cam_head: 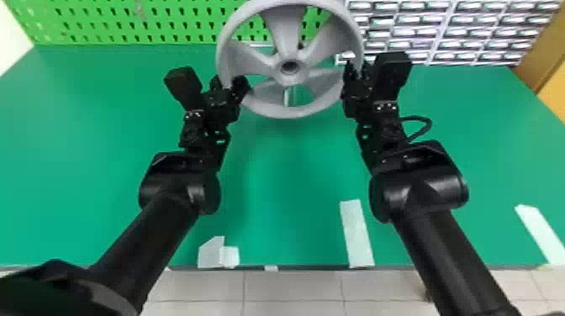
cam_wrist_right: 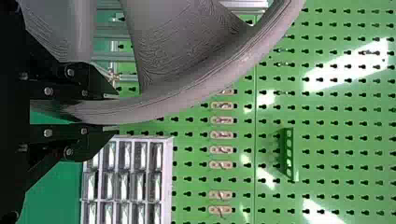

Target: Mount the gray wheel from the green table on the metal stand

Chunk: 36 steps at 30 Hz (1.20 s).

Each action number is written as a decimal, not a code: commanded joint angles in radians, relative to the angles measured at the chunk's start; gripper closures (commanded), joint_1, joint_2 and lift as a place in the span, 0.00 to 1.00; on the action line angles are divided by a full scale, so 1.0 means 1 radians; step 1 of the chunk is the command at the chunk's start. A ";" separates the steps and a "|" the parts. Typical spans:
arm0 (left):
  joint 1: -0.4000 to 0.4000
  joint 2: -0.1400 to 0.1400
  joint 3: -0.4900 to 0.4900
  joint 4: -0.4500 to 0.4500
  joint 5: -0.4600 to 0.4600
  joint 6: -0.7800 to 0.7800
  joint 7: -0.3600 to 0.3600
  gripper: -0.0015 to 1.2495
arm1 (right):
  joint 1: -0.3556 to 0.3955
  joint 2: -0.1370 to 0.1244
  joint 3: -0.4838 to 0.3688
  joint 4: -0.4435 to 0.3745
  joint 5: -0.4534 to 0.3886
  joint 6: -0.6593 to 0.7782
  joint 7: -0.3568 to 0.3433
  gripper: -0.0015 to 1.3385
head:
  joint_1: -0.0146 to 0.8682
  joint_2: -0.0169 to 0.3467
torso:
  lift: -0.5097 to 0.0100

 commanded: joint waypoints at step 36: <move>-0.005 -0.001 0.018 -0.049 -0.027 0.162 0.009 0.72 | -0.008 0.004 0.000 -0.060 0.011 0.152 -0.028 0.99 | 1.00 0.19 | 0.79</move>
